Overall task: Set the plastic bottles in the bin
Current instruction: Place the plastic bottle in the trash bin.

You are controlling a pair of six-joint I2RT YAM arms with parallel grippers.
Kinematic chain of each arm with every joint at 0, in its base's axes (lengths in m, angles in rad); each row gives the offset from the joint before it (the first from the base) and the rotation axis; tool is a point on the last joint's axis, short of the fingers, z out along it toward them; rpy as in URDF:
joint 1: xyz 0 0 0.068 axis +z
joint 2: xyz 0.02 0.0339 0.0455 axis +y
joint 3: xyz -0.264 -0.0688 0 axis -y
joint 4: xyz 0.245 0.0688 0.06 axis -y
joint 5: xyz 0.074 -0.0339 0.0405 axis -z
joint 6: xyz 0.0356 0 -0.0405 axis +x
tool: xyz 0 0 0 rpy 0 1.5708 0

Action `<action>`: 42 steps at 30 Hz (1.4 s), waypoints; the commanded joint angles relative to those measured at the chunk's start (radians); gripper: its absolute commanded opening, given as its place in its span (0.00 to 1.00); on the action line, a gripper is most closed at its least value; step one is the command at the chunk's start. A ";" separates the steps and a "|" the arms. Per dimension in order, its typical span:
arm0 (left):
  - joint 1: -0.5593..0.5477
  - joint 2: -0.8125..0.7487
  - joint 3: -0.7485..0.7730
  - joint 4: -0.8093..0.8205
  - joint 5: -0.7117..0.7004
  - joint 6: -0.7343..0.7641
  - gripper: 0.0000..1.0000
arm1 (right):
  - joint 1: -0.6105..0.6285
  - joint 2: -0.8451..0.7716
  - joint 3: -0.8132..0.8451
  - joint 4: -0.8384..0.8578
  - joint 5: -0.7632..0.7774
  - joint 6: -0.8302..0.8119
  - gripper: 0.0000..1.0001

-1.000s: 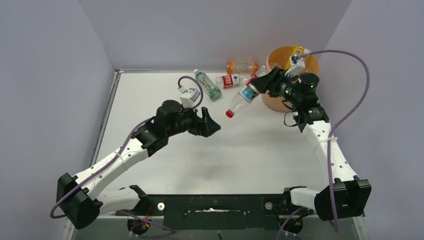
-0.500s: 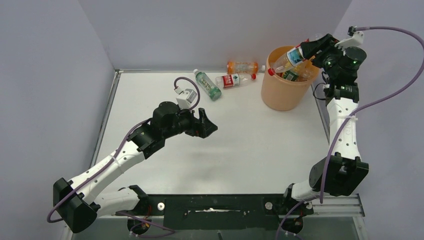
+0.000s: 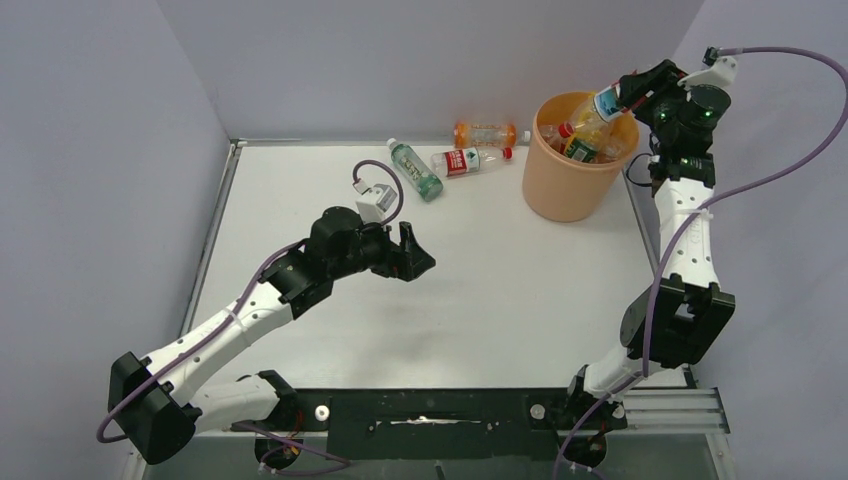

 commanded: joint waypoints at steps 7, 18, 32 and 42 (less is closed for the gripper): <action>-0.002 -0.027 -0.010 0.051 0.005 -0.008 0.84 | 0.052 0.063 0.084 0.066 0.119 -0.120 0.62; -0.001 -0.023 -0.016 0.054 0.008 -0.010 0.84 | 0.149 0.110 0.126 -0.066 0.168 -0.245 0.83; -0.003 -0.016 -0.020 0.060 0.009 -0.012 0.84 | 0.144 -0.037 0.113 -0.189 0.176 -0.246 0.98; -0.003 0.004 -0.019 0.071 0.011 -0.013 0.84 | 0.091 -0.133 0.028 -0.239 0.131 -0.191 0.98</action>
